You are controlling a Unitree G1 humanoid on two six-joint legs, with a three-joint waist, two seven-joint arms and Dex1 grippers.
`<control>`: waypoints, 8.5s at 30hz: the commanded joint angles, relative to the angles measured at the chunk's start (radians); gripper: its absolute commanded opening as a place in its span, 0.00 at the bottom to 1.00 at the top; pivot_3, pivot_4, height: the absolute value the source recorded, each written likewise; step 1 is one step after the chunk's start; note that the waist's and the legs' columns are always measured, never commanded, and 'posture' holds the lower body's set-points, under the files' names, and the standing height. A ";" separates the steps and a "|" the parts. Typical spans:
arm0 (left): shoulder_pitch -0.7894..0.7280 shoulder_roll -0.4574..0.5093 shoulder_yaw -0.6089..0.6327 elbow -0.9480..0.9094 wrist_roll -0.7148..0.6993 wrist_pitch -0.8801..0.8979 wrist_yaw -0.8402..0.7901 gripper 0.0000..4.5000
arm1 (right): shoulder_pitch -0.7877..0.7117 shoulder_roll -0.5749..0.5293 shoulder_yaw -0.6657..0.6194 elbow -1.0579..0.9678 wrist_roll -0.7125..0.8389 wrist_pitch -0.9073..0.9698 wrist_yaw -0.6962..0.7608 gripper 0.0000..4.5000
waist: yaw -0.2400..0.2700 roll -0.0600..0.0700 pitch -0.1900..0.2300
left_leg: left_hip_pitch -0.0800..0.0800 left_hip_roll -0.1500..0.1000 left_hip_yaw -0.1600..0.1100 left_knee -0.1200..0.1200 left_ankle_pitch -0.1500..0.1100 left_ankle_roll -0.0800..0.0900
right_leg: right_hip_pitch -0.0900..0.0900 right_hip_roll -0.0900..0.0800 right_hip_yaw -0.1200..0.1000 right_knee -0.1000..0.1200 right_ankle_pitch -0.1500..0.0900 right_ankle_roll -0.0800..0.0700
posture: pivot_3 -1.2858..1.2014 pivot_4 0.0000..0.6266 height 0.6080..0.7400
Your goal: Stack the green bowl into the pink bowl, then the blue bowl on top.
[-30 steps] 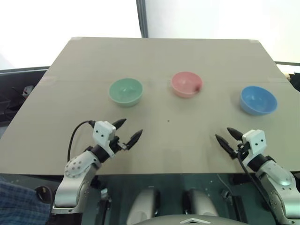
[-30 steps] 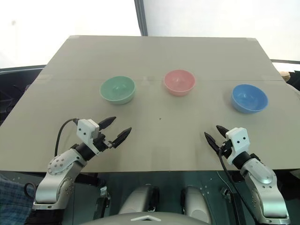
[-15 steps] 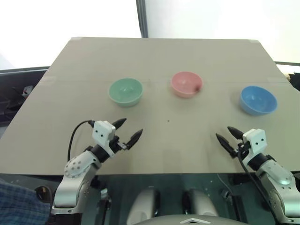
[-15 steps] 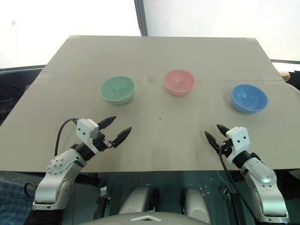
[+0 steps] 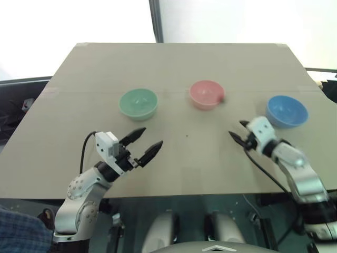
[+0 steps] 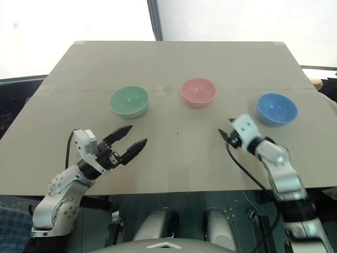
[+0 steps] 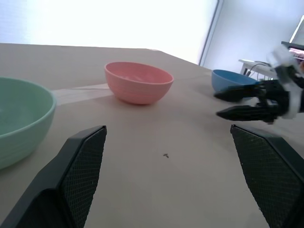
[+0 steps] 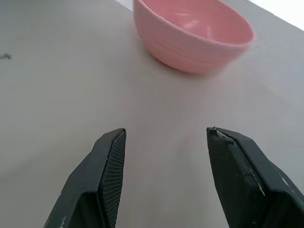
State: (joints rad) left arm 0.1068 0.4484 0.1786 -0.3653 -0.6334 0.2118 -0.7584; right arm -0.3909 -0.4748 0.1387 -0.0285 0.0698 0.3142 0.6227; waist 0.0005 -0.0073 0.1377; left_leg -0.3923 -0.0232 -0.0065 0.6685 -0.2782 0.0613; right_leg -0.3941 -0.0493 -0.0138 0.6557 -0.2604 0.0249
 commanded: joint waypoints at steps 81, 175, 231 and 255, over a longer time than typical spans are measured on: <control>-0.326 0.085 -0.047 0.200 0.275 0.019 0.182 0.98 | -0.222 -0.070 -0.256 -0.433 0.497 0.572 0.357 0.99 | -0.002 0.001 0.001 | -0.005 -0.002 -0.002 -0.004 -0.001 0.001 | -0.001 -0.003 -0.001 -0.009 0.001 0.001 | 0.52 0.24 1.00; -0.681 0.068 0.063 0.048 -0.309 0.325 -0.096 0.50 | -0.327 -0.268 -0.180 0.122 0.247 0.432 -0.027 1.00 | 0.014 -0.001 0.003 | -0.005 -0.002 0.000 0.007 0.000 0.000 | 0.000 0.000 -0.001 0.000 0.001 0.002 | 0.52 0.24 1.00; -0.589 0.159 0.050 0.063 -0.196 0.290 -0.164 0.52 | -0.211 -0.310 -0.048 -0.420 0.300 0.437 0.292 0.02 | 0.014 -0.002 0.002 | -0.005 -0.001 0.000 0.004 0.000 0.000 | 0.000 0.000 0.000 -0.004 0.001 0.002 | 0.52 0.24 1.00; -0.277 0.389 0.270 0.085 -0.177 0.283 -0.290 0.52 | -0.368 -0.182 0.269 -0.478 0.144 0.477 0.278 0.46 | 0.010 -0.001 0.003 | -0.005 -0.001 -0.002 0.000 0.000 -0.001 | -0.002 -0.002 -0.001 -0.008 0.001 0.001 | 0.52 0.24 1.00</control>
State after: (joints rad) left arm -0.1714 0.8166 0.4167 -0.2690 -0.8033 0.5106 -1.0352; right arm -0.7268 -0.6613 0.4455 -0.4687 0.2065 0.7797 0.9113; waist 0.0104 -0.0088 0.1404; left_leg -0.3974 -0.0243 -0.0080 0.6682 -0.2779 0.0603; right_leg -0.3960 -0.0511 -0.0151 0.6478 -0.2597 0.0260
